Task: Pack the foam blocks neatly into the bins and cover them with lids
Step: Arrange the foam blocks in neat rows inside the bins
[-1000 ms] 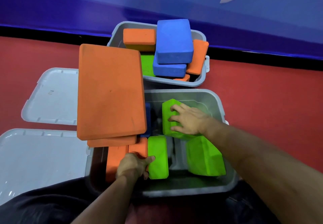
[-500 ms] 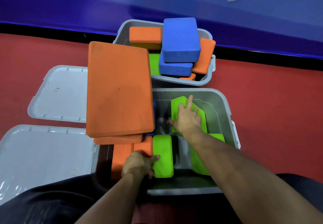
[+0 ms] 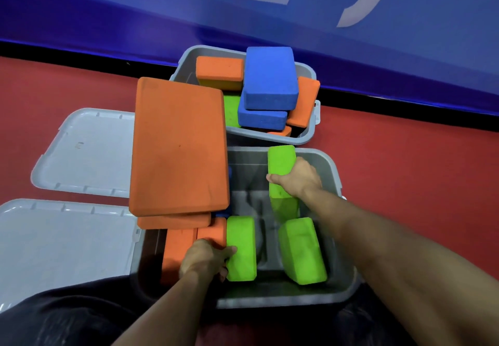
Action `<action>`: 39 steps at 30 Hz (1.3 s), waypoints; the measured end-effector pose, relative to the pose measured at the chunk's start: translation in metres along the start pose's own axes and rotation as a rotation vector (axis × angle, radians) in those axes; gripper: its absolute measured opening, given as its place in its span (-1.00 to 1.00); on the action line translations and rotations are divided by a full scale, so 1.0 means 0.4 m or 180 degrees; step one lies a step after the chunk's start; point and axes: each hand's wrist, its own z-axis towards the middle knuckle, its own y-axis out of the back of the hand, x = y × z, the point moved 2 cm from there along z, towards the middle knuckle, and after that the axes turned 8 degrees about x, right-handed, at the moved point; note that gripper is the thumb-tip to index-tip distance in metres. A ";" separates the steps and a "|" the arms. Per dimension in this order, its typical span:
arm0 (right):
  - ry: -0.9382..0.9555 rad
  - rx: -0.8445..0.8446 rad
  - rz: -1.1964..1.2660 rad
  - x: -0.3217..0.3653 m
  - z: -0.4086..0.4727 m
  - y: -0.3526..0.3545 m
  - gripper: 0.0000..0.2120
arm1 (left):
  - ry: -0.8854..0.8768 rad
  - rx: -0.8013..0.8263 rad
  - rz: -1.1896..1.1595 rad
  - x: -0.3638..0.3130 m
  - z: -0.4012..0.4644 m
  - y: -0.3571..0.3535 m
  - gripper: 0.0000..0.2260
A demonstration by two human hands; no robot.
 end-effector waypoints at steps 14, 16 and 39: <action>0.0147 0.0147 0.1144 0.026 -0.006 -0.077 -0.18 | 0.0077 0.0032 0.0005 -0.012 -0.015 0.003 -0.63; 0.0193 0.0198 0.1071 0.048 -0.019 -0.080 -0.20 | 0.0067 -0.0003 0.0000 -0.010 -0.012 0.003 -0.62; 0.0129 0.0986 0.0669 0.051 0.025 -0.270 -0.20 | 0.0257 0.0443 -0.0722 -0.003 0.024 0.003 -0.57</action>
